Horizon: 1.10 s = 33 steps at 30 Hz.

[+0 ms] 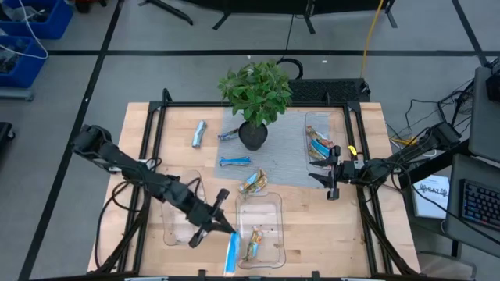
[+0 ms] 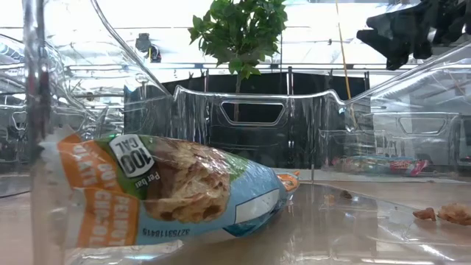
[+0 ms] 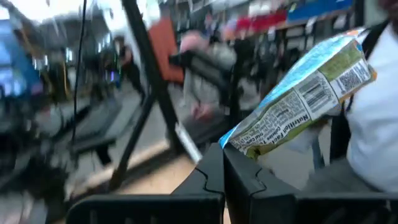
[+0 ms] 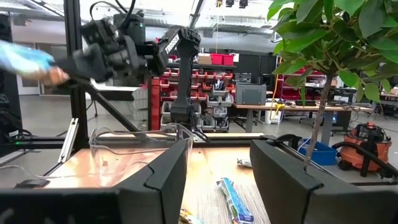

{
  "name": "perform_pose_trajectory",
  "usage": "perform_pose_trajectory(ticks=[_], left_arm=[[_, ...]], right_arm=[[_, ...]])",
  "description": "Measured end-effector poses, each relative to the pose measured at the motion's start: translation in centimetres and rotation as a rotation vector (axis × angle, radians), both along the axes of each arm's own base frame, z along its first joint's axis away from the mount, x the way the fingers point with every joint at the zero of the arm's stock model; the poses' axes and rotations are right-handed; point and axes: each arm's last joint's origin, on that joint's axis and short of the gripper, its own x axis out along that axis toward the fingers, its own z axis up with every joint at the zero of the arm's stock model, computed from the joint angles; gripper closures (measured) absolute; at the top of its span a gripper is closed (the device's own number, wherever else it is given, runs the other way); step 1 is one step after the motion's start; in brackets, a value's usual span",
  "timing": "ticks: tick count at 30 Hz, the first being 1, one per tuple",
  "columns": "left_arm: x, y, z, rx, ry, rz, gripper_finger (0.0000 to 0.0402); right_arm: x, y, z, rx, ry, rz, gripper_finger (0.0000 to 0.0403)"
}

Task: Pick and place Granola Bars by type
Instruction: Put the top yellow granola bar into the middle transparent bin

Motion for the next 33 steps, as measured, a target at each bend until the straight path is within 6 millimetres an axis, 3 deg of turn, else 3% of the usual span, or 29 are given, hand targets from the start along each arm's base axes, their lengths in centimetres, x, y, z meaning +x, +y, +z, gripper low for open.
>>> perform_pose_trajectory(ticks=[13, 25, 33], left_arm=[[1.9, -0.6, -2.1, -0.029, -0.080, 0.043, 0.0401], [1.5, 3.7, -5.0, -0.249, -0.084, 0.245, 0.0401], [2.9, 4.5, -7.7, -0.278, 0.045, 0.242, 0.0401]], right_arm=[[0.0, 0.0, 0.0, 0.000, -0.002, 0.003, 0.0236], [0.0, 0.0, 0.0, 0.019, -0.007, 0.008, 0.0236], [0.0, 0.0, 0.0, 0.019, -0.007, 0.008, 0.0236]])
